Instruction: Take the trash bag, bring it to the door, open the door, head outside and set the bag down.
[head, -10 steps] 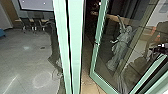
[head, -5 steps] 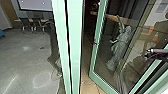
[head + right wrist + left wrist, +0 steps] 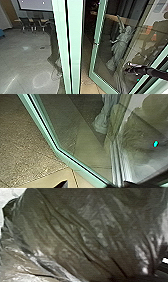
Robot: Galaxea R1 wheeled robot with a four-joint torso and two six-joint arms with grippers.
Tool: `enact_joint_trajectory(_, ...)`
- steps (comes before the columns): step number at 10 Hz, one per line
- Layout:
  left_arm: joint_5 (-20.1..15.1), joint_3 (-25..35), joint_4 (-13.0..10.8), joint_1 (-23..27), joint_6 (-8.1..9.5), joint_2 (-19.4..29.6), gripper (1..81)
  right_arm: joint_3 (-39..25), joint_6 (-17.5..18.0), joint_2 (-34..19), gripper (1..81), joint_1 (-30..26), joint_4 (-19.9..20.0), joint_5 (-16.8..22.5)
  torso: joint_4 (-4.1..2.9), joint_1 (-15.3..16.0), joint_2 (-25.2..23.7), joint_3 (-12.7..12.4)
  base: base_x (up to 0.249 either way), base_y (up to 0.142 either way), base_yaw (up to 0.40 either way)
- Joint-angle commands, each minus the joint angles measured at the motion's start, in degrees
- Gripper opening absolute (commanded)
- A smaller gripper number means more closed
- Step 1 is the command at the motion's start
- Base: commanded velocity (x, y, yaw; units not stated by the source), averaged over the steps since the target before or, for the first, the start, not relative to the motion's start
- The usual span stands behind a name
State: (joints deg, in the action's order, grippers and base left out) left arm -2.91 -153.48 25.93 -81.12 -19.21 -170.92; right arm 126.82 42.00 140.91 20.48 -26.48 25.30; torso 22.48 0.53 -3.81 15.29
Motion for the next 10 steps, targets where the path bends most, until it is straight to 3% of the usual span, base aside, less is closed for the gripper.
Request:
enact_joint_trajectory(1,-4.21,0.55,0.09,1.88,-0.21,-0.21,1.0,-10.86,-0.16,-5.78,81.1,1.69,7.05,2.04,0.0,0.0,0.0,0.0,0.0,0.0,0.0)
enact_joint_trajectory(3,-4.03,0.37,0.09,1.88,-0.21,-0.39,1.0,-16.88,0.1,-7.2,81.1,13.28,7.14,0.9,0.02,0.0,0.0,0.0,0.0,0.0,0.0)
enact_joint_trajectory(6,-3.94,0.28,0.0,1.97,-0.21,-0.74,1.0,-19.16,-0.34,-6.76,81.1,29.73,7.05,-6.93,0.02,0.0,0.0,0.0,0.0,0.0,0.0)
enact_joint_trajectory(10,-3.94,-0.24,-0.35,2.14,-0.21,-0.47,1.0,-22.24,-1.39,-5.35,81.1,42.66,6.35,-7.01,0.02,-0.02,-0.02,-0.02,0.0,0.0,0.0)
